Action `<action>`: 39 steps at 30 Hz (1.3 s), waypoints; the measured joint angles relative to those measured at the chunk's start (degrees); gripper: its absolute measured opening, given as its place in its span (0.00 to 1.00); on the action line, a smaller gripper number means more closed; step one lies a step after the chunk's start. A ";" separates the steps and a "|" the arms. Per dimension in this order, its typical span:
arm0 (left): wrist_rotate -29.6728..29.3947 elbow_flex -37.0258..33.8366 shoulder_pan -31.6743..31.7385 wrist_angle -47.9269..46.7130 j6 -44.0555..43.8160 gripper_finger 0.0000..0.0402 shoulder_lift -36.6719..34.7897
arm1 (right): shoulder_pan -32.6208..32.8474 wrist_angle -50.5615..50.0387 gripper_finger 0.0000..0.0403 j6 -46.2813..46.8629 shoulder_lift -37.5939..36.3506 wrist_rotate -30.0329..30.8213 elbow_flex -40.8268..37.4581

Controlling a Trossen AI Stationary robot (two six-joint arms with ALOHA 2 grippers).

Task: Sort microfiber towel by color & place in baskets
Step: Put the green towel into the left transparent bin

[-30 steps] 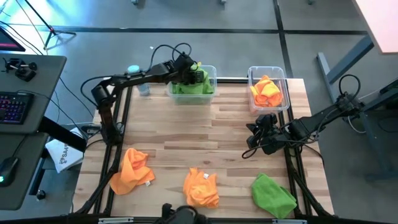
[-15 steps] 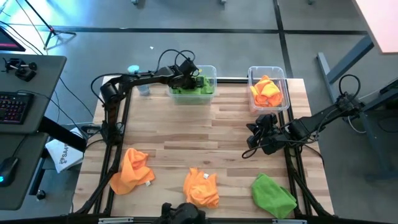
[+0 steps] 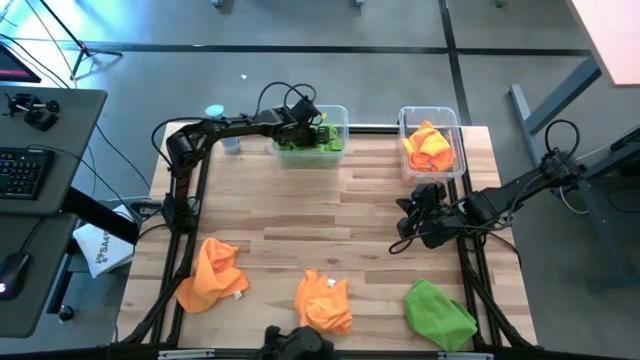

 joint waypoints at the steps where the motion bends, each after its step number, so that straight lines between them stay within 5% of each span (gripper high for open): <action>1: 0.38 0.00 0.00 0.39 0.55 0.00 0.00 | 0.00 0.00 0.00 0.00 0.00 0.00 0.00; 14: 2.97 -0.02 -0.04 2.45 -0.05 0.22 -0.25 | 0.00 0.00 0.00 -0.28 0.00 -0.11 0.00; 30: -4.01 -0.04 -4.16 -7.72 3.96 0.21 -17.77 | 0.00 -1.64 0.00 -0.66 0.00 -1.40 0.00; 39: -6.82 -0.04 -12.91 -16.92 10.83 0.21 -27.59 | 0.00 -2.56 0.00 -1.13 0.00 -1.36 0.00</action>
